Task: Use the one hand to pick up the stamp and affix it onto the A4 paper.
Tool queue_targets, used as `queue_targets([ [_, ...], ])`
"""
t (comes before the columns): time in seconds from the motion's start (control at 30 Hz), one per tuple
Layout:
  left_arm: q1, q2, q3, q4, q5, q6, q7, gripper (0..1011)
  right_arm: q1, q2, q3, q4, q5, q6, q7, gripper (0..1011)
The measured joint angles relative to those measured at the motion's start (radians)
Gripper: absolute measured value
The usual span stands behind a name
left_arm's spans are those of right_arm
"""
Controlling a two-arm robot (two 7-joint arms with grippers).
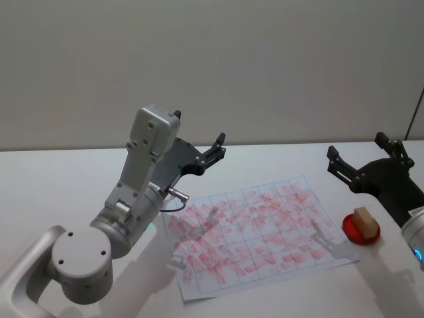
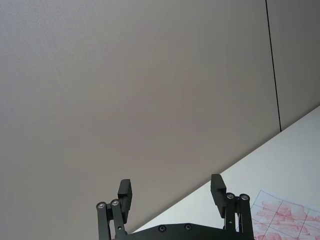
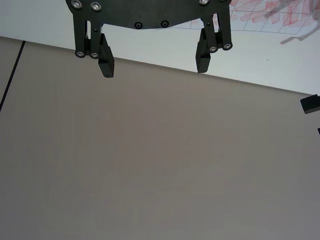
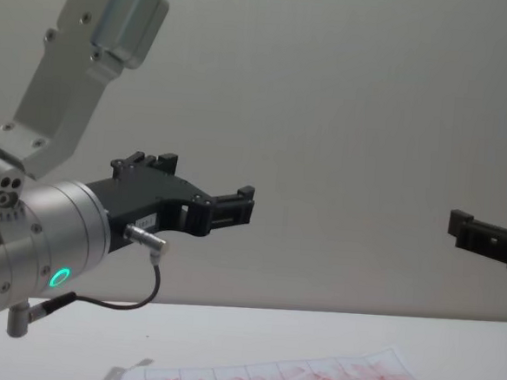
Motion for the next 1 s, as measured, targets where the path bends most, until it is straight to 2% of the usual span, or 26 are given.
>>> queue_targets([
  [0.37, 0.0, 0.0, 0.0, 0.0, 0.0, 0.0, 0.0, 1001, -0.024, 0.009, 0.004, -0.02, 0.005, -0.001, -0.01, 1001],
  [0.63, 0.0, 0.0, 0.0, 0.0, 0.0, 0.0, 0.0, 1001, -0.09, 0.029, 0.009, -0.072, 0.012, 0.006, -0.081, 1001],
  [0.83, 0.0, 0.0, 0.0, 0.0, 0.0, 0.0, 0.0, 1001, -0.164, 0.042, 0.011, -0.128, 0.015, 0.039, -0.166, 1001],
  [1.0, 0.0, 0.0, 0.0, 0.0, 0.0, 0.0, 0.0, 1001, -0.197, 0.046, 0.011, -0.152, 0.016, 0.065, -0.209, 1001],
])
